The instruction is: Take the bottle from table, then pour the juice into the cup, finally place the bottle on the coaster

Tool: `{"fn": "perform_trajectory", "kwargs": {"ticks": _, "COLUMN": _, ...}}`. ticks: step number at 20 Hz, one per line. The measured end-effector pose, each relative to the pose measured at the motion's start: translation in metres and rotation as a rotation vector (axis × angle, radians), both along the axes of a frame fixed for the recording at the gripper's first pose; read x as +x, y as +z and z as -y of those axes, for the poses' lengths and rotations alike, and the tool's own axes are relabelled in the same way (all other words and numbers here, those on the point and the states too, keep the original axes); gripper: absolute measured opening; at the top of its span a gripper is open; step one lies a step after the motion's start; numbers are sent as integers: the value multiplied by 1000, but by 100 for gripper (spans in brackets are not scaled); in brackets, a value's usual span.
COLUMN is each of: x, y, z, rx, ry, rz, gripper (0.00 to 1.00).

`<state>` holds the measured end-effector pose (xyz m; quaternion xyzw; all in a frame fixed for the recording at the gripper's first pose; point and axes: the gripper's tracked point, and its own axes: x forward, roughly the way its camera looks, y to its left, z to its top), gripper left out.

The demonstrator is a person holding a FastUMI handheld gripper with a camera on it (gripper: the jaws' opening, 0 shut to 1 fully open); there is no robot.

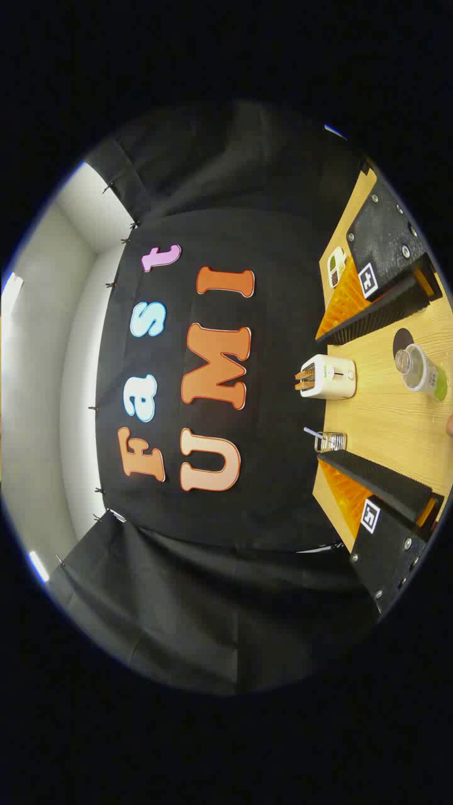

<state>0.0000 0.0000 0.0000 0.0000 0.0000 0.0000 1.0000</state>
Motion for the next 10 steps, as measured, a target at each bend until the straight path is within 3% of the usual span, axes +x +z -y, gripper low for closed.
{"fn": "perform_trajectory", "kwargs": {"ticks": 7, "x": -15, "y": -18, "z": -3, "rx": 81, "ry": 24, "rz": -5, "gripper": 99}}
{"fn": "perform_trajectory", "kwargs": {"ticks": 10, "x": -19, "y": -22, "z": 5, "rx": 40, "ry": 0, "rz": -13, "gripper": 100}}
